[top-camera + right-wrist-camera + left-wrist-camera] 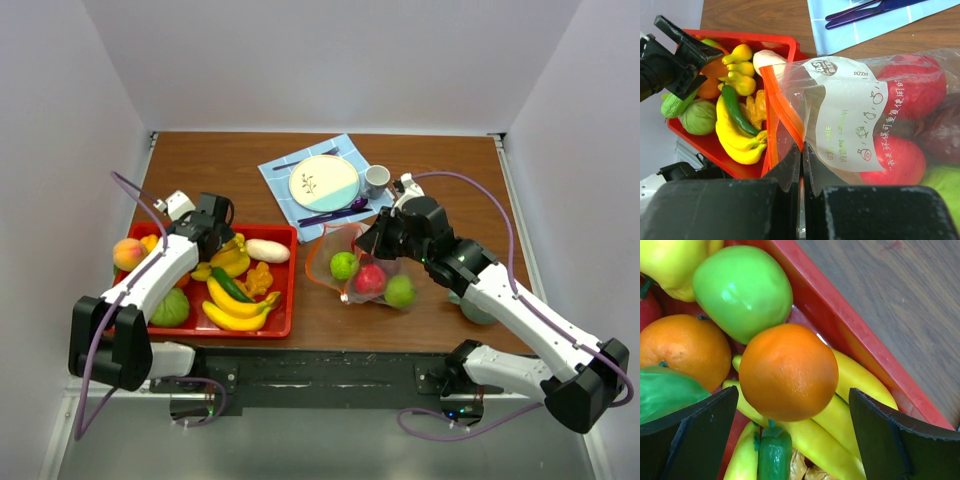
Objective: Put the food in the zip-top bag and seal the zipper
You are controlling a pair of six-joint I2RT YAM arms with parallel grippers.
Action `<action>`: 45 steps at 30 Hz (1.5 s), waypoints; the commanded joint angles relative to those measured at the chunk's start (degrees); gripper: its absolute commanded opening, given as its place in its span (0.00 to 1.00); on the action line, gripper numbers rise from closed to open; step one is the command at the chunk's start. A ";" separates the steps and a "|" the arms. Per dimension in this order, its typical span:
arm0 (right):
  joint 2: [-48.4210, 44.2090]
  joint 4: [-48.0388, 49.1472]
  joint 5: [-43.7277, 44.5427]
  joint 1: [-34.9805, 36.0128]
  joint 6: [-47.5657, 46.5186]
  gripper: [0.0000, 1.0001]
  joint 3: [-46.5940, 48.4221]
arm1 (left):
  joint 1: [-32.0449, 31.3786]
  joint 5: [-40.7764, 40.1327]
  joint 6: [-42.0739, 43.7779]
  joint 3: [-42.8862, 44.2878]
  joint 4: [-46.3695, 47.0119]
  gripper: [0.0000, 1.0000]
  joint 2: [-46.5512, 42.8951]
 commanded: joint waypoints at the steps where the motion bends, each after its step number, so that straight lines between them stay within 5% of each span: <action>1: -1.16 1.77 -0.19 0.13 -0.45 0.00 -0.22 | 1.37 -3.81 0.00 2.34 2.93 0.98 1.61; 6: -0.99 1.95 -0.19 0.13 -0.45 0.00 -0.40 | 1.46 -3.81 0.09 1.82 3.55 0.91 3.37; 13: -1.16 1.86 -0.11 0.13 -0.37 0.00 -0.22 | 1.46 1.70 5.08 2.34 5.13 0.39 -0.91; 19: -0.64 1.68 0.07 0.13 -0.45 0.00 0.22 | 1.37 12.60 14.84 5.68 5.14 0.14 -8.30; 24: -0.28 1.68 0.25 0.21 -0.45 0.00 1.18 | 1.28 29.96 22.49 6.30 6.71 0.08 -15.07; 28: -0.11 1.16 0.86 0.48 -0.63 0.00 2.24 | -3.10 43.26 20.66 6.21 10.31 0.08 -16.58; 36: -0.46 -0.16 2.97 1.00 -0.54 0.00 3.64 | -24.18 47.52 13.37 9.81 18.40 0.08 -11.67; 45: -2.48 -2.44 4.38 1.44 -0.10 0.00 5.66 | -32.47 47.96 11.08 12.09 25.96 0.11 -0.69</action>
